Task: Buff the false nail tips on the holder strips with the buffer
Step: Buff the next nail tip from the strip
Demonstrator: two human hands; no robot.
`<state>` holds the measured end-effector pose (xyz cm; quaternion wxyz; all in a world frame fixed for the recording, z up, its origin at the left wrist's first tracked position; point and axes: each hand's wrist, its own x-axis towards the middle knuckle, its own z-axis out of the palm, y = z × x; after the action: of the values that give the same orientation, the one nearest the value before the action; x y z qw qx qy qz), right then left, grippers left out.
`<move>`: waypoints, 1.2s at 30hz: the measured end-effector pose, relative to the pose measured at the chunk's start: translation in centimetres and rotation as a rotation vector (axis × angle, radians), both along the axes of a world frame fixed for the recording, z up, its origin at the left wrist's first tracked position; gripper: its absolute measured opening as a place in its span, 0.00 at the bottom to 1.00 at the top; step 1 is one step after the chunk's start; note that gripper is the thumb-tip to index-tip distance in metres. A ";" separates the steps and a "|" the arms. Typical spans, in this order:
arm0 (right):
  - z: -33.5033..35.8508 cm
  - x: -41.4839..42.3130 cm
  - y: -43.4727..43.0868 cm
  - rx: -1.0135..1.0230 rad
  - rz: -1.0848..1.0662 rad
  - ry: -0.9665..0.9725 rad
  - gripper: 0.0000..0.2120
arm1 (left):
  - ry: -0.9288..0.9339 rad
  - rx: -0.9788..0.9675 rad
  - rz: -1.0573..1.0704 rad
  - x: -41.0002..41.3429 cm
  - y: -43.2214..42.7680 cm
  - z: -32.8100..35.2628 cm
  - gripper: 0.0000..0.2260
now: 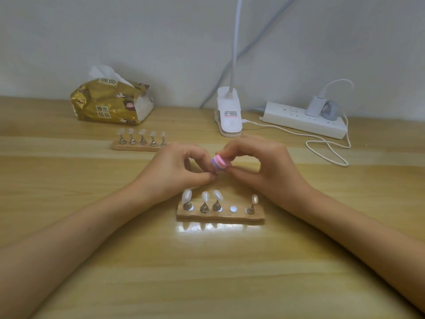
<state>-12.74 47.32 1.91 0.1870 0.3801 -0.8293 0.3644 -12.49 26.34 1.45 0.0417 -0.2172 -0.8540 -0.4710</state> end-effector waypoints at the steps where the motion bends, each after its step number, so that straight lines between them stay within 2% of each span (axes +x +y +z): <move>1: 0.0 -0.1 0.1 -0.013 -0.022 -0.018 0.04 | 0.000 -0.003 0.000 0.0 0.0 0.0 0.08; 4: 0.1 0.0 0.0 -0.017 -0.007 0.063 0.04 | -0.002 0.001 -0.005 0.1 0.0 0.1 0.07; 8: 0.0 -0.1 0.2 -0.028 -0.018 -0.045 0.04 | -0.001 -0.005 -0.001 0.1 0.1 0.1 0.08; 11: -0.1 0.1 0.1 -0.002 0.020 0.046 0.04 | -0.004 -0.001 0.003 0.2 0.0 0.1 0.08; 14: -0.1 0.0 0.3 -0.027 0.005 -0.026 0.04 | -0.004 -0.006 -0.006 0.2 0.1 0.1 0.08; 17: 0.0 0.1 0.2 -0.025 0.021 0.067 0.04 | 0.004 0.000 -0.006 0.2 0.0 0.2 0.09; 20: 0.0 0.1 0.1 -0.040 0.000 -0.014 0.04 | -0.001 -0.001 -0.007 0.1 0.1 0.1 0.09; 23: -0.1 0.1 0.1 -0.035 0.005 0.039 0.04 | -0.006 0.002 -0.008 0.2 0.1 0.1 0.08; 26: 0.0 0.1 0.2 -0.044 0.006 -0.038 0.04 | -0.003 -0.009 -0.002 0.2 0.1 0.1 0.07; 29: -0.1 0.0 0.2 -0.022 0.016 0.010 0.04 | 0.005 -0.007 0.001 0.3 0.0 0.2 0.08; 32: 0.0 0.0 0.2 -0.052 0.000 -0.073 0.04 | 0.009 -0.014 -0.001 0.3 0.1 0.2 0.08; 36: -0.1 0.0 0.2 -0.014 0.037 -0.023 0.04 | 0.006 -0.014 0.003 0.3 0.1 0.2 0.08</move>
<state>-12.73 47.48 1.85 0.1734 0.3897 -0.8217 0.3779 -12.23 26.43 1.64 0.0436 -0.2177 -0.8573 -0.4644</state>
